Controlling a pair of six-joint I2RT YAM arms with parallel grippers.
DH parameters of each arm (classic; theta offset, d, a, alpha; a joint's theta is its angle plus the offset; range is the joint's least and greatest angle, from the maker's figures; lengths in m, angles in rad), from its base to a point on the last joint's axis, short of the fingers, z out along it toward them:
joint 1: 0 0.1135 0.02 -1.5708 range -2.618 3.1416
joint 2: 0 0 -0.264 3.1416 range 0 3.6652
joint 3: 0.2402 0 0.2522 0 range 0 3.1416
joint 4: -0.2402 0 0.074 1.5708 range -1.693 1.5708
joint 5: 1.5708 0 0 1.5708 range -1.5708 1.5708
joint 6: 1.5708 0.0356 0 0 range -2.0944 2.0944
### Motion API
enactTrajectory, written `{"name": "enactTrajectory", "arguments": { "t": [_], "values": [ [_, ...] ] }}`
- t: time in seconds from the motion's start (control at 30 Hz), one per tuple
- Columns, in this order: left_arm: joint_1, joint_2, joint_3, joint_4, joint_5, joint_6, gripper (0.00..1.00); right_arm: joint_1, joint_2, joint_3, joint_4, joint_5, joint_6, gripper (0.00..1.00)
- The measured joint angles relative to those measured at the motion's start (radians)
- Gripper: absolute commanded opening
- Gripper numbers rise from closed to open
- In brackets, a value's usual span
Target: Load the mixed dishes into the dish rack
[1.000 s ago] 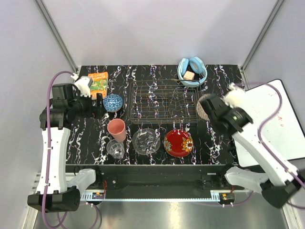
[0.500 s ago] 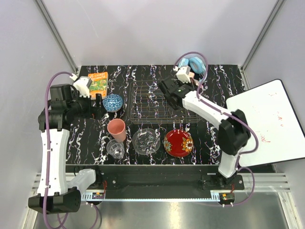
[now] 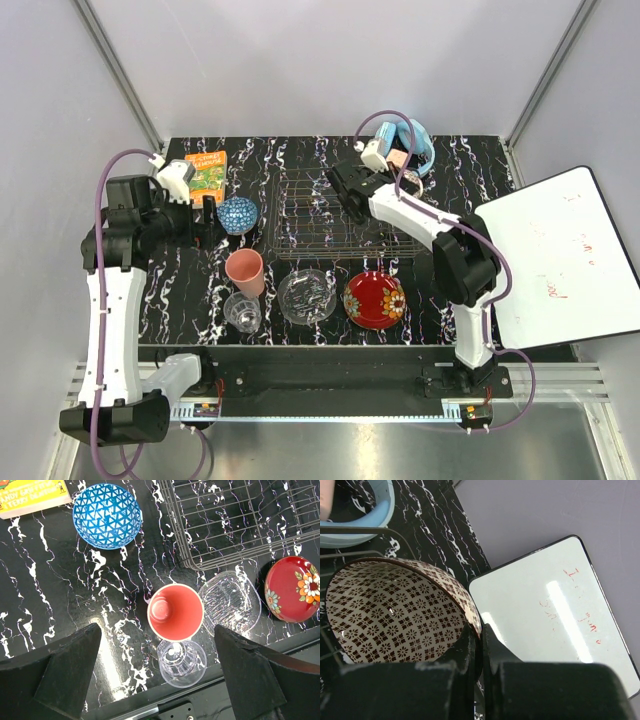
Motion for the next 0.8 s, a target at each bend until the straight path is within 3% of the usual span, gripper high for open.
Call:
{"name": "enactTrajectory", "arguments": {
  "t": [0.63, 0.73, 0.8],
  "values": [
    [0.019, 0.0, -0.016, 0.0, 0.018, 0.001, 0.99, -0.037, 0.158, 0.016, 0.034, -0.023, -0.034, 0.0],
    [0.023, 0.0, -0.022, 0.003, 0.018, 0.001, 0.99, -0.028, 0.185, 0.017, 0.034, -0.033, -0.035, 0.15],
    [0.023, 0.0, -0.034, 0.008, 0.018, 0.001, 0.99, -0.02, 0.186, 0.028, 0.034, -0.038, -0.039, 0.36]
  ]
}}
